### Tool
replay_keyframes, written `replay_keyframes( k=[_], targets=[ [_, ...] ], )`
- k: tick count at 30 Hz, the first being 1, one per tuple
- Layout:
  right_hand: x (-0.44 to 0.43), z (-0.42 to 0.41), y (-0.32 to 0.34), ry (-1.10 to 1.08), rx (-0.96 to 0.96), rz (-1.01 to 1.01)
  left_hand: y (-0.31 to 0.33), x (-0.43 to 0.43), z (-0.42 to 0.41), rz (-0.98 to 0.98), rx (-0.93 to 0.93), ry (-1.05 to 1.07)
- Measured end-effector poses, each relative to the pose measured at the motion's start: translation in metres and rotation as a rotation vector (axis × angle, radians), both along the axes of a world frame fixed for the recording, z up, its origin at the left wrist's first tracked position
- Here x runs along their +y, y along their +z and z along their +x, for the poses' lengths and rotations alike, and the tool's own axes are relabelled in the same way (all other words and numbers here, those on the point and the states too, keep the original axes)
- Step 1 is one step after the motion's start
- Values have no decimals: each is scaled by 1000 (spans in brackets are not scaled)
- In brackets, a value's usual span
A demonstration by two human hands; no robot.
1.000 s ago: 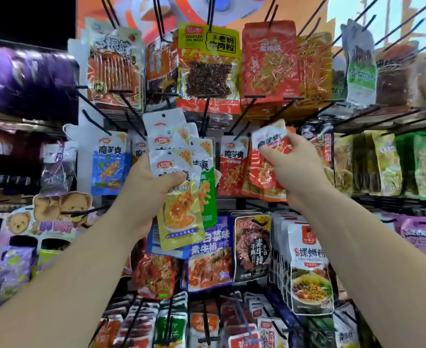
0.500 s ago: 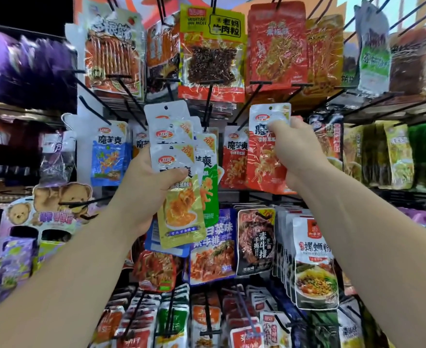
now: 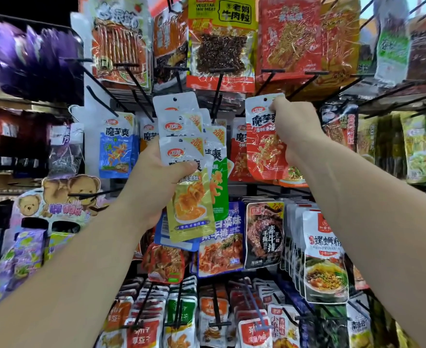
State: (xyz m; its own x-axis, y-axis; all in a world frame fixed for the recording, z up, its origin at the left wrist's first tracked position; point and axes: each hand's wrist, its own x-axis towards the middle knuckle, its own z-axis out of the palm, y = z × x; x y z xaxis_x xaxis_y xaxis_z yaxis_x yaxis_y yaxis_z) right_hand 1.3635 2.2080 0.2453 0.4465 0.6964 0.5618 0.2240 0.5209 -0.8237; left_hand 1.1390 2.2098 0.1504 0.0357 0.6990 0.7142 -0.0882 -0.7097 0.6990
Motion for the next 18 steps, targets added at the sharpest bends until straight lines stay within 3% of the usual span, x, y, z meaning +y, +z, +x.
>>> replay_keyframes(
  k=[11, 13, 18],
  targets=[
    [15, 5, 4, -161, -59, 37, -1, -1, 0, 15, 2, -21],
    [16, 6, 3, -219, -144, 43, -1, -2, 0, 13, 2, -19],
    [8, 12, -9, -488, -590, 170, -2, 0, -2, 9, -4, -30]
  ],
)
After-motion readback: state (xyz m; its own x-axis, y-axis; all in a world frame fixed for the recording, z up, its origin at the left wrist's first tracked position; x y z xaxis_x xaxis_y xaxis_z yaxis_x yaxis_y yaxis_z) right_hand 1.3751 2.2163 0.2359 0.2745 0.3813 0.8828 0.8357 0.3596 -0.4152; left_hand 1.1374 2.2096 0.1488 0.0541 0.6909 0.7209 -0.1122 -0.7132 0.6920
